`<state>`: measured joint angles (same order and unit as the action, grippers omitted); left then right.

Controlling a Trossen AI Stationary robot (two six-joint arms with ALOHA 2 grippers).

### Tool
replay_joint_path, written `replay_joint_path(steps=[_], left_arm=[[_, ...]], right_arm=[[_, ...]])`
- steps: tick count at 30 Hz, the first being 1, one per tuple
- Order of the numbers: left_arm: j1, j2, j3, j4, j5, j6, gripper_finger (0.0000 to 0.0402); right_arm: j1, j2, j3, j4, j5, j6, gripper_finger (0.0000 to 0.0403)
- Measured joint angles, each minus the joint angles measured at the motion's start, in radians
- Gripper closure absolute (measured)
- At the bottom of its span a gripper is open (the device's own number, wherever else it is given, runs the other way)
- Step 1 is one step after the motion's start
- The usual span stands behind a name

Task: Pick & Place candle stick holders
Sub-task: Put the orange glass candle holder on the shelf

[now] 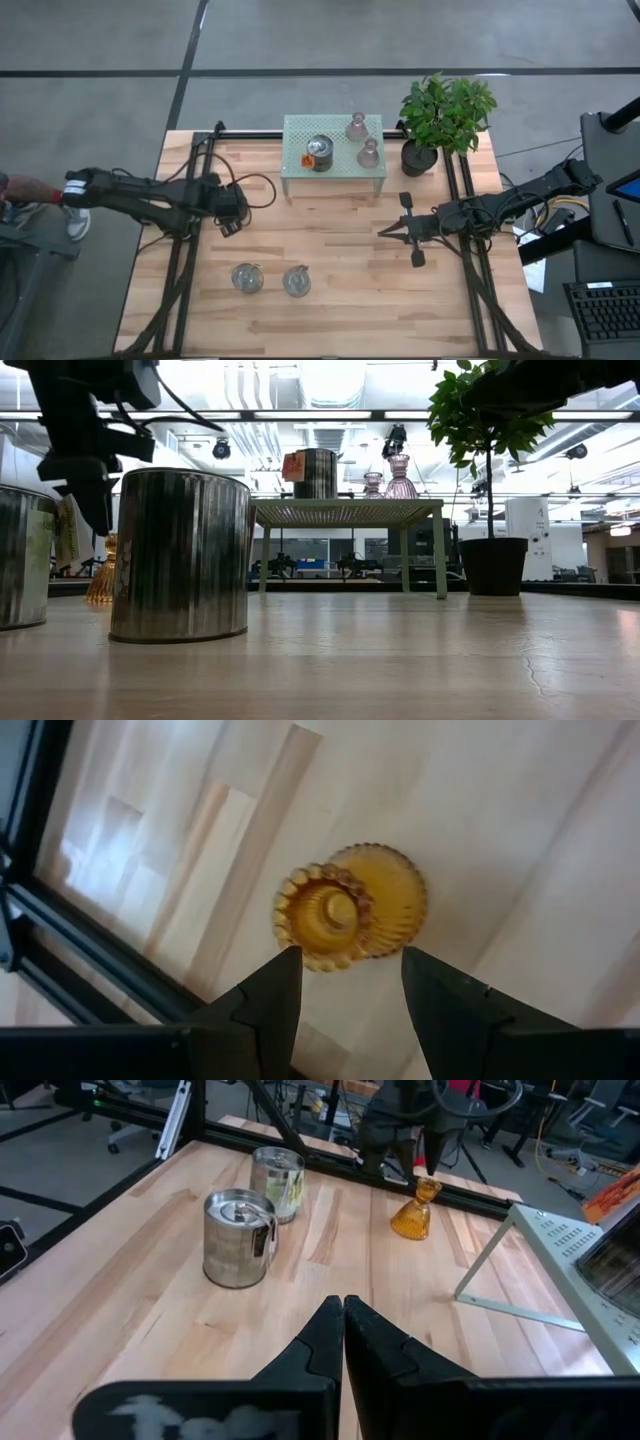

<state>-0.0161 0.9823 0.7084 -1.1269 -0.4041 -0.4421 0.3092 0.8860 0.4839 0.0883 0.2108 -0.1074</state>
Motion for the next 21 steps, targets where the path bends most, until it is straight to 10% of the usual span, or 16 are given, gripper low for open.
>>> replay_joint_path(steps=[21], left_arm=[[0.034,0.003,-0.064,0.12,0.028,0.029,0.0229]], right_arm=[[0.0,0.001,-0.01,-0.002,0.0,0.003,0.0394]])
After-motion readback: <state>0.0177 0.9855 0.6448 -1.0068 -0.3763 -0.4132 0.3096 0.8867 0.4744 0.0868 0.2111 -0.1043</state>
